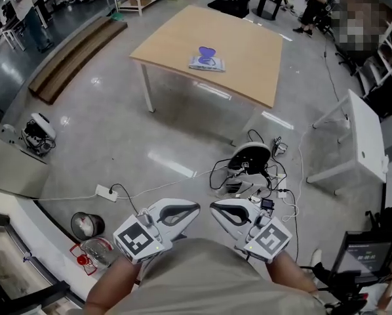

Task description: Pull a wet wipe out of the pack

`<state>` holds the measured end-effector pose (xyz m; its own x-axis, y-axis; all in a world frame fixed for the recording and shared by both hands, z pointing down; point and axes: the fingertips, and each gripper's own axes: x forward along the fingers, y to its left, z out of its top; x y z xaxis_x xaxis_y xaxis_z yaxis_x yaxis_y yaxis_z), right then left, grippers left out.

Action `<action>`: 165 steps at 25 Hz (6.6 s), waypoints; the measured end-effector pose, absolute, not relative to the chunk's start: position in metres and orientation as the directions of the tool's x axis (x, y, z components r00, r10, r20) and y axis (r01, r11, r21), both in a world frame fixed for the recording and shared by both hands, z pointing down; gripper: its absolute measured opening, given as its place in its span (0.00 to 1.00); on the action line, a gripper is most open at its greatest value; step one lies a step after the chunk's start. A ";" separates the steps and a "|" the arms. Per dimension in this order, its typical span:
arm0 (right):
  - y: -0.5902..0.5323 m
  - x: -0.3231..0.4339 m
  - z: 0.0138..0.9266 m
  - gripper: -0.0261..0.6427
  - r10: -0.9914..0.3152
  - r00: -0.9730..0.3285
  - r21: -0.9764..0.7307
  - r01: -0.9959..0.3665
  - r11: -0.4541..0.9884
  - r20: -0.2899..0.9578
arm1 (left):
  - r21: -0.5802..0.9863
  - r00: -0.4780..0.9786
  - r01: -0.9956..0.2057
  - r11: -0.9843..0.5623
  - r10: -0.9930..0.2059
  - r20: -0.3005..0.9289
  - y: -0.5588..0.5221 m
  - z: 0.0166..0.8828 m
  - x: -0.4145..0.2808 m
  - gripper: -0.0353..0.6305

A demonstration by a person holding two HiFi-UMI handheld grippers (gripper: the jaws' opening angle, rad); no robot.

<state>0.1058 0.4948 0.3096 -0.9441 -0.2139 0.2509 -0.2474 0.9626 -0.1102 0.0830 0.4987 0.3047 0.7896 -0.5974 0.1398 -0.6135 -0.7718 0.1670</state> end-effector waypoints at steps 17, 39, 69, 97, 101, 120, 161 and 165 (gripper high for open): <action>0.445 0.016 0.334 0.04 -0.237 -0.920 -0.108 -0.282 0.953 0.311 | 0.207 0.792 -0.611 -0.764 -0.593 0.147 0.446 0.333 -0.010 0.06; 0.106 0.042 0.354 0.04 -0.219 -0.946 -0.088 -0.246 0.965 0.241 | 0.105 0.729 -0.676 -0.730 -0.639 0.246 0.110 0.341 0.010 0.06; -0.252 -0.065 0.470 0.04 -0.501 -0.703 -0.058 -0.606 0.793 0.506 | 0.249 0.862 -0.445 -0.860 -0.336 0.380 -0.277 0.479 -0.120 0.06; -0.356 -0.015 0.631 0.04 -0.293 -0.625 -0.103 -0.518 0.849 0.724 | 0.325 0.723 -0.608 -0.724 -0.336 0.604 -0.353 0.614 -0.120 0.06; -0.356 -0.020 0.635 0.04 -0.259 -0.636 -0.117 -0.487 0.865 0.727 | 0.333 0.693 -0.632 -0.699 -0.320 0.646 -0.355 0.643 -0.123 0.06; -0.368 -0.028 0.659 0.10 -0.195 -0.597 -0.113 -0.439 0.891 0.778 | 0.338 0.654 -0.663 -0.668 -0.297 0.696 -0.362 0.690 -0.123 0.06; -0.383 -0.023 0.655 0.05 -0.318 -0.460 0.012 -0.553 0.833 0.829 | 0.307 0.656 -0.608 -0.733 -0.245 0.714 -0.357 0.693 -0.119 0.06; -0.387 -0.017 0.647 0.05 -0.346 -0.453 0.024 -0.580 0.815 0.822 | 0.312 0.660 -0.607 -0.731 -0.245 0.710 -0.357 0.692 -0.118 0.06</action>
<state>-0.0168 -0.3873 0.6471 -0.4527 -0.3462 0.8217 -0.5795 0.8146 0.0239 -0.1183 -0.3574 0.6923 0.6605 -0.2449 0.7098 -0.6068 -0.7309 0.3124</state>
